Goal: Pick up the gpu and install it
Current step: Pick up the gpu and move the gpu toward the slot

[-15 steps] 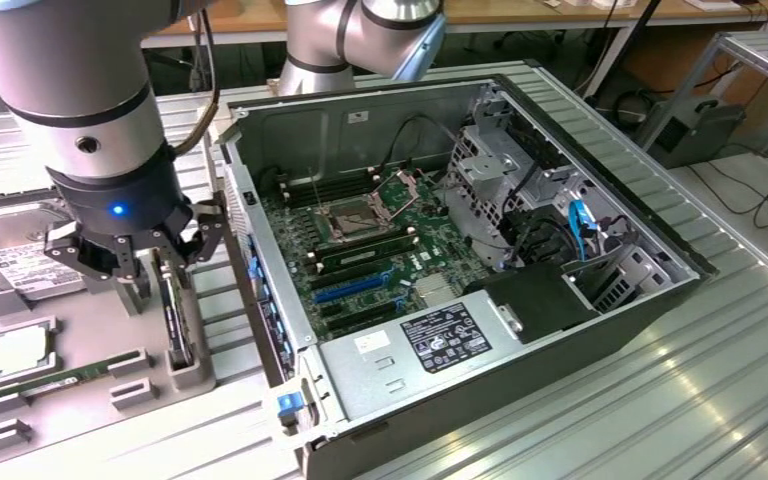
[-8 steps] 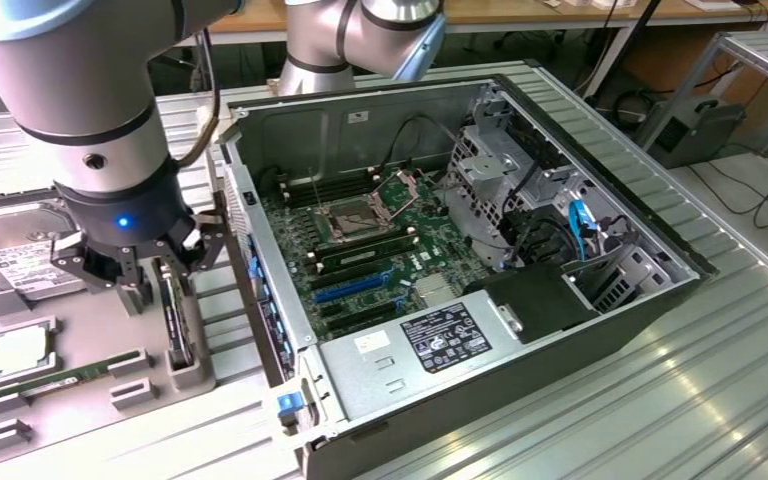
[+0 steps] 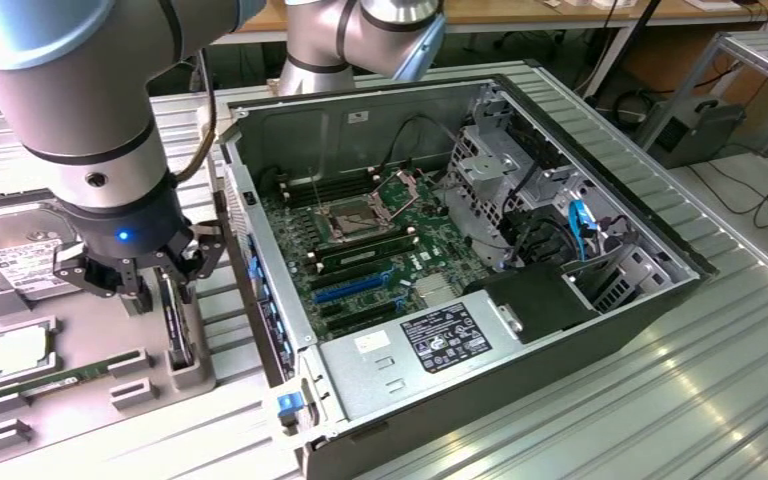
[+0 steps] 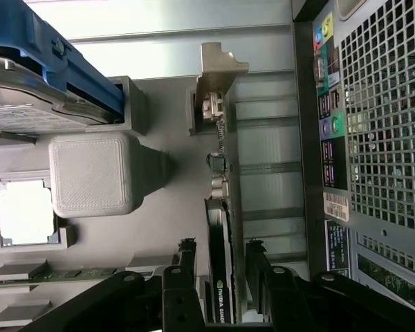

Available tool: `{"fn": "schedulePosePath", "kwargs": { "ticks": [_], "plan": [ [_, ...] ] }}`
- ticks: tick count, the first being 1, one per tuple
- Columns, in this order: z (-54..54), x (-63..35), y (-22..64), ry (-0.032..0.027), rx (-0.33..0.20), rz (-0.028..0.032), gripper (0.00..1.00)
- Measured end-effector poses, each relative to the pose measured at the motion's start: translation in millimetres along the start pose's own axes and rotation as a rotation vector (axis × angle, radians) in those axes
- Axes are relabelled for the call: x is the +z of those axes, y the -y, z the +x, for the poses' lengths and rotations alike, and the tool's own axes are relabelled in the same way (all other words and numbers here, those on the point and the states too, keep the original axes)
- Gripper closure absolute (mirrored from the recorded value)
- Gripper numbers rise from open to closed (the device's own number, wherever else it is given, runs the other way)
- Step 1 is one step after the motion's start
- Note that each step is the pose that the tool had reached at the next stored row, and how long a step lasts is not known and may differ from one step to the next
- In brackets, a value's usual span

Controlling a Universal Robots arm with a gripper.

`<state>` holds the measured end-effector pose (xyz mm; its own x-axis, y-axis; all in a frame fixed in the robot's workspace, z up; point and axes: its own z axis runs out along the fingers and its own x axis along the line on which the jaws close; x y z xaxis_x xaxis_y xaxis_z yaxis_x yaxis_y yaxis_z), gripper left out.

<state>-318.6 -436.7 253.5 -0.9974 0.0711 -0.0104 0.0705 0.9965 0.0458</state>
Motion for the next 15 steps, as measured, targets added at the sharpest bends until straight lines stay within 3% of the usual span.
{"fn": "schedulePosePath", "kwargs": {
  "ticks": [5, 7, 15],
  "plan": [
    [2.5, 4.2, 0.1, -0.0009, 0.000, 0.0001, 0.58],
    [2.5, 4.2, 0.0, -0.0154, 0.001, 0.0011, 0.58],
    [2.5, 4.2, 0.0, -0.0169, 0.001, 0.0012, 0.58]
  ]
}}
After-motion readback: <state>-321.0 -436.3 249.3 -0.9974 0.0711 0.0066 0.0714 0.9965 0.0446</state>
